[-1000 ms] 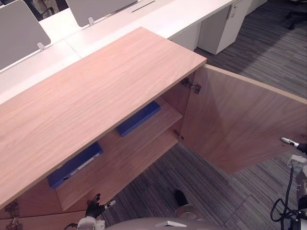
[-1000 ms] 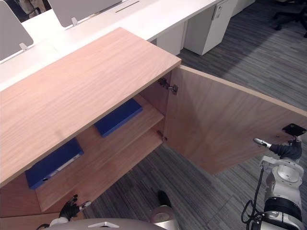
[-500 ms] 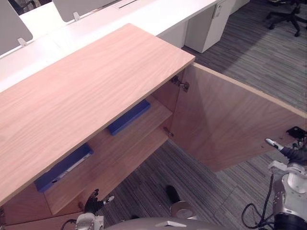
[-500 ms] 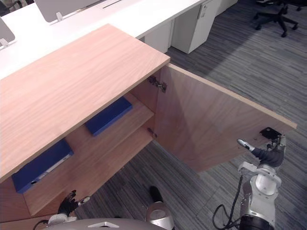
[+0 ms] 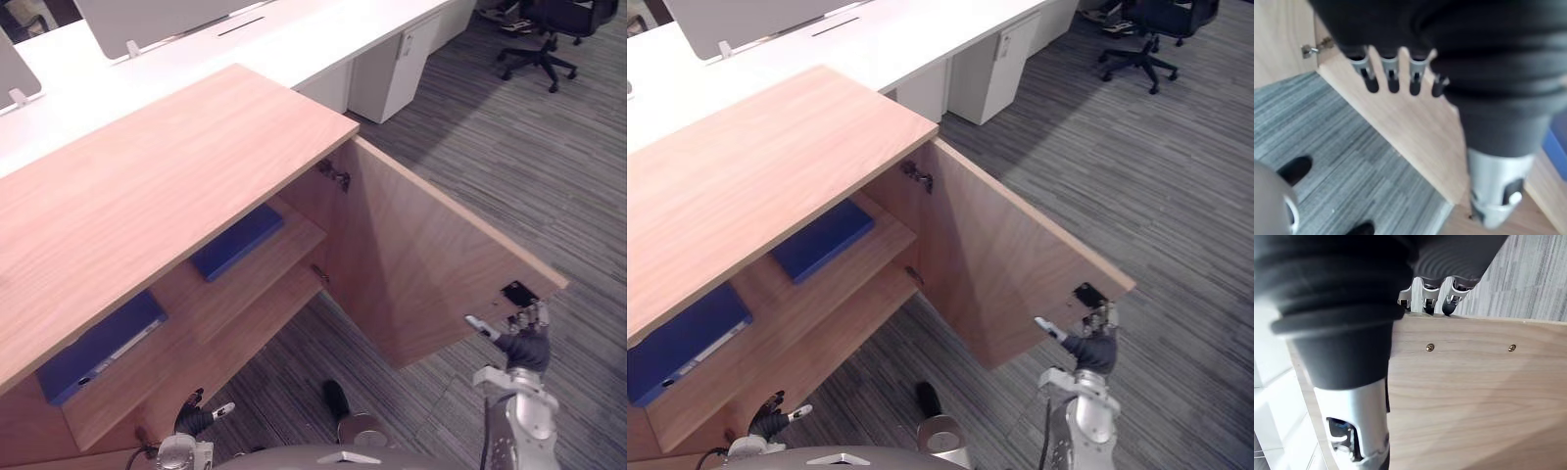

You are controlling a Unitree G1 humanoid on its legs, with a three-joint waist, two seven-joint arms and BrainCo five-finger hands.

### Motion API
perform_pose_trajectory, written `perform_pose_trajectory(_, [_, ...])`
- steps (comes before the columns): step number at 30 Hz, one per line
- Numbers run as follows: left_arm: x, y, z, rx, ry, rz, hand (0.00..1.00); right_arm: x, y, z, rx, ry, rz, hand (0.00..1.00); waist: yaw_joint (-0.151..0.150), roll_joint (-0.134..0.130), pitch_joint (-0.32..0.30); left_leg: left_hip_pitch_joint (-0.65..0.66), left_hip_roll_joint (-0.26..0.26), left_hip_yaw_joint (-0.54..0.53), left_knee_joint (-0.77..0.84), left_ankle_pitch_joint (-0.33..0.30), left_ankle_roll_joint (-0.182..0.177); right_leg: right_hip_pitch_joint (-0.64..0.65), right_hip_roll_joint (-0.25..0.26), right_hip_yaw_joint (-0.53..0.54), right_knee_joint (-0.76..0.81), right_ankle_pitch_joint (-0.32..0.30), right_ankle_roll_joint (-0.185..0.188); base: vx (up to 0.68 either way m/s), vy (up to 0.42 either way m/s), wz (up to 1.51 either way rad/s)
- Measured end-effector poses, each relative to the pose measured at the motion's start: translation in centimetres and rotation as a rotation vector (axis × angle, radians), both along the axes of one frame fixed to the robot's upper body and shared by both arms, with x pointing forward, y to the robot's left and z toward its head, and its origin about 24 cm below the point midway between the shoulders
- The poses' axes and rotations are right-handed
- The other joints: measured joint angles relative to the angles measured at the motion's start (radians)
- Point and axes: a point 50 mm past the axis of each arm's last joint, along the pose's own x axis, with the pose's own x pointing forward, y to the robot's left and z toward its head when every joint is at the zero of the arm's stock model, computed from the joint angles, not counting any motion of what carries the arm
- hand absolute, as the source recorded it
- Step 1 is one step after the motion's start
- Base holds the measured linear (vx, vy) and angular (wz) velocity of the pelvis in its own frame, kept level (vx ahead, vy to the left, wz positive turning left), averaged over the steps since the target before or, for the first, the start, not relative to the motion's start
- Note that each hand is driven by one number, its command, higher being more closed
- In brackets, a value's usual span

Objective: Walk over to the cabinet, pick up the folder, carry it to the office cabinet, place the folder inside the office cabinet, then close the office cabinet door

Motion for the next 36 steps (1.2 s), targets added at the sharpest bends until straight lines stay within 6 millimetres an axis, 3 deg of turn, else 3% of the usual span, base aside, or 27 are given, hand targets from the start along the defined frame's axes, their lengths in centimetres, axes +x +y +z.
perform_pose_trajectory(8, [1.4, -0.2, 0.2, 0.010, -0.018, -0.026, 0.00, -2.3, 4.8, -3.1, 0.078, 0.167, 0.206, 0.00, 0.002, -0.034, -0.018, 0.007, -0.003, -0.051, -0.067, 0.055, 0.000, -0.009, 0.006, -0.049, 0.015, 0.002, 0.002, -0.05, -0.057, 0.11])
perform_pose_trajectory(11, [1.7, -0.3, 0.1, 0.018, -0.015, -0.029, 0.00, -2.7, 7.8, -4.8, 0.117, 0.254, 0.363, 0.00, 0.033, -0.039, -0.021, 0.017, -0.003, -0.057, -0.094, 0.078, -0.004, -0.009, 0.010, -0.054, 0.020, 0.002, 0.001, -0.05, -0.040, 0.10])
perform_pose_trajectory(16, [2.8, -1.1, 0.3, 0.015, -0.034, -0.065, 0.00, -0.7, 15.6, -4.5, 0.161, 0.216, 0.773, 0.00, 0.083, -0.044, -0.029, 0.022, -0.012, -0.122, -0.153, 0.131, -0.002, 0.000, 0.002, -0.108, 0.026, -0.003, 0.000, -0.04, -0.025, 0.36])
perform_pose_trajectory(20, [2.6, -1.4, 0.2, 0.010, -0.024, -0.081, 0.00, 1.3, 19.0, -3.1, 0.180, 0.119, 0.913, 0.00, 0.116, -0.062, -0.037, 0.019, -0.019, -0.179, -0.164, 0.150, -0.002, 0.021, -0.014, -0.156, 0.031, -0.016, 0.003, -0.02, 0.001, 0.45])
perform_pose_trajectory(23, [2.0, -1.6, -0.1, 0.012, -0.002, -0.092, 0.00, 2.6, 19.9, -3.0, 0.162, 0.106, 0.930, 0.00, 0.142, -0.083, -0.048, 0.015, -0.029, -0.221, -0.164, 0.152, 0.003, 0.032, -0.029, -0.187, 0.046, -0.036, 0.012, 0.00, 0.029, 0.47])
perform_pose_trajectory(29, [1.8, -1.3, -0.1, 0.018, 0.008, -0.089, 0.00, 4.3, 19.0, -2.9, 0.059, 0.106, 0.899, 0.00, 0.156, -0.097, -0.052, -0.003, -0.061, -0.275, -0.164, 0.152, 0.027, 0.037, -0.060, -0.219, 0.056, -0.050, 0.034, 0.03, 0.050, 0.28])
perform_pose_trajectory(32, [1.9, -1.2, -0.1, 0.026, 0.005, -0.085, 0.00, 5.2, 17.8, -3.0, 0.033, 0.113, 0.840, 0.00, 0.167, -0.100, -0.053, -0.011, -0.076, -0.309, -0.164, 0.154, 0.039, 0.044, -0.078, -0.244, 0.061, -0.060, 0.048, 0.05, 0.046, 0.38])
perform_pose_trajectory(36, [1.9, -0.8, 0.0, 0.035, 0.003, -0.069, 0.00, 6.0, 14.4, -3.6, -0.019, 0.147, 0.686, 0.00, 0.174, -0.105, -0.053, -0.016, -0.090, -0.371, -0.165, 0.153, 0.050, 0.072, -0.090, -0.272, 0.066, -0.088, 0.048, 0.06, 0.031, 0.49])
